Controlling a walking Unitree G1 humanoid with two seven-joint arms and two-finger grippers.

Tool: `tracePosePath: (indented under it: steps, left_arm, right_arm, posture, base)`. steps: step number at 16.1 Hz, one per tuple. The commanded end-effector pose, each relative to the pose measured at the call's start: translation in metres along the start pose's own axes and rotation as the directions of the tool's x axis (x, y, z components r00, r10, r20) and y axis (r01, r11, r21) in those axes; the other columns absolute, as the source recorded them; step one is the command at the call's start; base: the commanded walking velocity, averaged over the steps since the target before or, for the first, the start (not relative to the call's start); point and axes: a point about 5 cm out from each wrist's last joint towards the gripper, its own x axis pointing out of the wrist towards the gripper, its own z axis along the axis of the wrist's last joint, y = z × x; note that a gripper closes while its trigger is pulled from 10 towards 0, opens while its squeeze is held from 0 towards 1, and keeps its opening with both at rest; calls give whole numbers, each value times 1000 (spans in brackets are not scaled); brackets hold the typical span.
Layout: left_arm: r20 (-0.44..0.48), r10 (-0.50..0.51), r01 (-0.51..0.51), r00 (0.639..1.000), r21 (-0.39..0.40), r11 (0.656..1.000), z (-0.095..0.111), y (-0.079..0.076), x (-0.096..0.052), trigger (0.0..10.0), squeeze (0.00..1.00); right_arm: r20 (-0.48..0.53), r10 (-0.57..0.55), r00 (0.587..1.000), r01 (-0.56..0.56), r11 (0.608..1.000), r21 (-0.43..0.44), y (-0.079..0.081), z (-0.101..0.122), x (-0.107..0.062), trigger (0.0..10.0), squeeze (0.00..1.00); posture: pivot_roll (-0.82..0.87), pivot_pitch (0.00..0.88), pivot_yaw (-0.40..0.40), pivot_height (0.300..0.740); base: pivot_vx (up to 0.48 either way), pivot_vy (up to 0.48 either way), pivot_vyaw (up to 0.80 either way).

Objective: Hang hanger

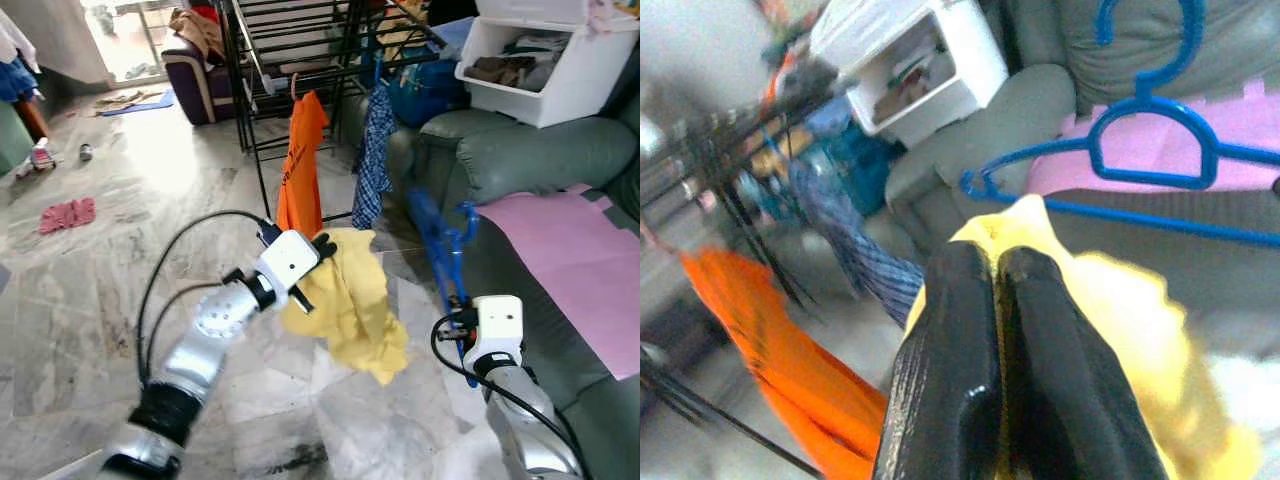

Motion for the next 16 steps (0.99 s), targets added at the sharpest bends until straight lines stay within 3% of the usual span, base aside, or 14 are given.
tracePosePath:
  steps: [1, 2, 3, 5, 8, 10, 12, 16]
  left_arm:
    - [-17, -54, 56, 998, 157, 986, -1, 12, -4, 10000, 0]
    - [-75, -93, 111, 993, 297, 948, -9, 21, -9, 10000, 0]
    - [-126, -107, 148, 986, 385, 911, -15, 30, -13, 10000, 0]
    - [-192, -98, 177, 977, 462, 869, -22, 47, -18, 10000, 0]
    - [-188, -50, 136, 981, 481, 866, -21, 62, -13, 10000, 0]
    - [-159, 16, 57, 987, 449, 892, -16, 72, -9, 10000, 0]
    - [-95, 64, -24, 993, 379, 925, -8, 79, -5, 10000, 0]
    - [-67, 35, -9, 997, 353, 936, -8, 73, -2, 10000, 0]
  right_arm:
    - [3, 107, 994, -106, 991, -77, -1, 7, 1, 10000, 0]
    - [1, 180, 984, -178, 975, -135, -9, 12, -1, 10000, 0]
    - [10, 232, 973, -227, 960, -164, -18, 19, -2, 10000, 0]
    - [24, 325, 945, -314, 928, -202, -39, 40, -6, 10000, 0]
    - [-30, 500, 866, -496, 848, -186, -50, 53, -21, 10000, 0]
    - [-108, 617, 779, -627, 766, -142, -54, 56, -37, 10000, 0]
    - [-173, 677, 715, -696, 712, -88, -57, 55, -47, 10000, 0]
    - [-266, 740, 617, -771, 637, -17, -55, 47, -62, 10000, 0]
  posture:
    - [-34, 0, 42, 740]
    - [-35, 0, 45, 740]
    - [-37, 0, 49, 740]
    - [-42, 0, 53, 740]
    - [-48, 0, 54, 740]
    - [-53, 0, 55, 740]
    - [-54, 0, 54, 740]
    - [-54, 0, 53, 740]
  base:
    - [0, 0, 0]
    - [0, 0, 0]
    - [0, 0, 0]
    - [0, 0, 0]
    - [0, 0, 0]
    - [0, 0, 0]
    - [0, 0, 0]
    - [0, 0, 0]
